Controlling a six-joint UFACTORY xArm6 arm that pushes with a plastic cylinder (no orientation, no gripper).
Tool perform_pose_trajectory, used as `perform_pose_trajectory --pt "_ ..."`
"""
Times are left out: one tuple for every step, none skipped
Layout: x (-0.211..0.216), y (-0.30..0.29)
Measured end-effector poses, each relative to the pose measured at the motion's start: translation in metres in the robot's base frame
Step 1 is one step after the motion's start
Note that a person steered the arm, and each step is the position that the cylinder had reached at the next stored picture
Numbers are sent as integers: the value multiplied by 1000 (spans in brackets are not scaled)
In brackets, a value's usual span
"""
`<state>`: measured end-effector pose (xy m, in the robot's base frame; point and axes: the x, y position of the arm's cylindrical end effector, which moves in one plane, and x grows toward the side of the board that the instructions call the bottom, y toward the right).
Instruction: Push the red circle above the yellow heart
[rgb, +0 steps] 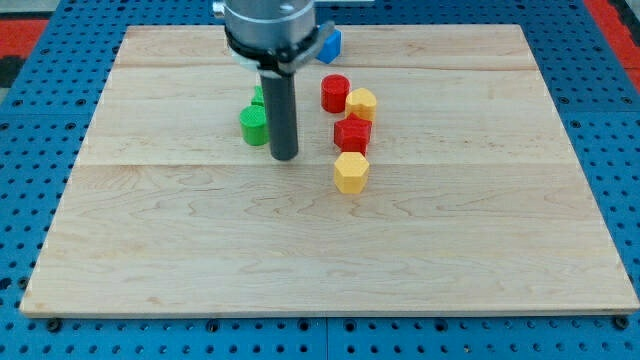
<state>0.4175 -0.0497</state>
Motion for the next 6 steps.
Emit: perform_pose_trajectory --pt "-23 15" --pt "-58 25" --pt "-83 46" --pt "-97 47" --pt "-109 47" --pt "-119 50"
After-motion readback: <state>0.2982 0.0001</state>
